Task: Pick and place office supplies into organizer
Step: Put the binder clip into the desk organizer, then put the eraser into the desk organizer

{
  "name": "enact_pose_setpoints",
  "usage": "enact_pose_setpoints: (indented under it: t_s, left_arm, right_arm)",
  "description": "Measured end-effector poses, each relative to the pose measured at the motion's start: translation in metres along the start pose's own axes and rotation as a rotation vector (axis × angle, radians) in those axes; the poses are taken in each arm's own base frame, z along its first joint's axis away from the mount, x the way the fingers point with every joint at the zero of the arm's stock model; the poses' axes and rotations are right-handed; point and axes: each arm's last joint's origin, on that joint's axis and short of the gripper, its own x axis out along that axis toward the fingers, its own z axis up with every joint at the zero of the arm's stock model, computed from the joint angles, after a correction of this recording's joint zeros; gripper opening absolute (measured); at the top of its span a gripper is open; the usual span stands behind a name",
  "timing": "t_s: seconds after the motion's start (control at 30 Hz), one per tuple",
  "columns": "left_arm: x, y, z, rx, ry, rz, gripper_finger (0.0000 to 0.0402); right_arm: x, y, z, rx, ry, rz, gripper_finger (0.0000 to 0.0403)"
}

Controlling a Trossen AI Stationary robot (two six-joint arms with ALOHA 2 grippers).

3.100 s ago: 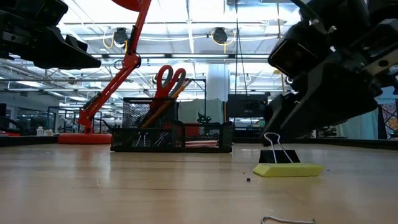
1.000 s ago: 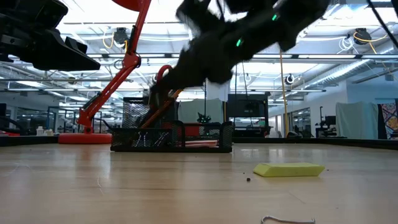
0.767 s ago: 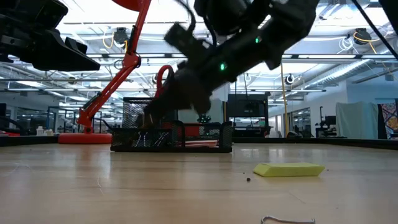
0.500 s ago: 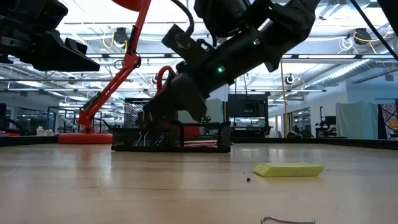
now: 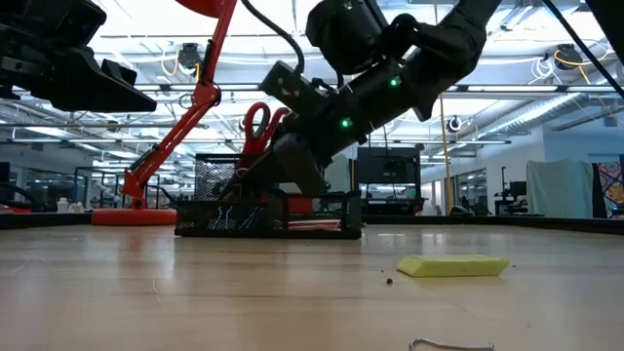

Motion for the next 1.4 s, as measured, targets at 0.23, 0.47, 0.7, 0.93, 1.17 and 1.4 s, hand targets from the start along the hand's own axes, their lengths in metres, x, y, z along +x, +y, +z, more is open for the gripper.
enact_pose_setpoints:
  t_s: [0.23, 0.47, 0.7, 0.93, 1.17, 1.4]
  left_arm:
    - [0.000, 0.000, 0.000, 0.004, 0.000, 0.000, 0.0037]
    - [0.000, 0.000, 0.000, 0.001, 0.000, 0.000, 0.0037]
    - [0.000, 0.000, 0.000, 0.000, 0.000, 0.000, 0.0037]
    - [0.000, 0.000, -0.002, -0.001, 0.019, -0.003, 0.0037]
    - [0.000, 0.000, -0.002, -0.005, 0.020, -0.004, 0.0037]
    - [0.000, 0.000, -0.002, -0.010, 0.015, -0.004, 0.0037]
  right_arm:
    - [0.000, 0.001, -0.003, 0.020, 0.002, 0.029, 0.0011]
    - [0.000, 0.002, -0.004, 0.065, 0.003, 0.057, 0.0063]
    - [-0.002, 0.005, -0.001, 0.024, -0.010, 0.049, 0.0094]
    - [-0.038, 0.006, 0.037, -0.065, -0.070, -0.060, 0.0097]
    - [-0.101, 0.018, 0.068, 0.023, -0.084, 0.291, 0.0089]
    - [-0.144, 0.051, 0.064, 0.138, 0.111, 0.550, 0.0112]
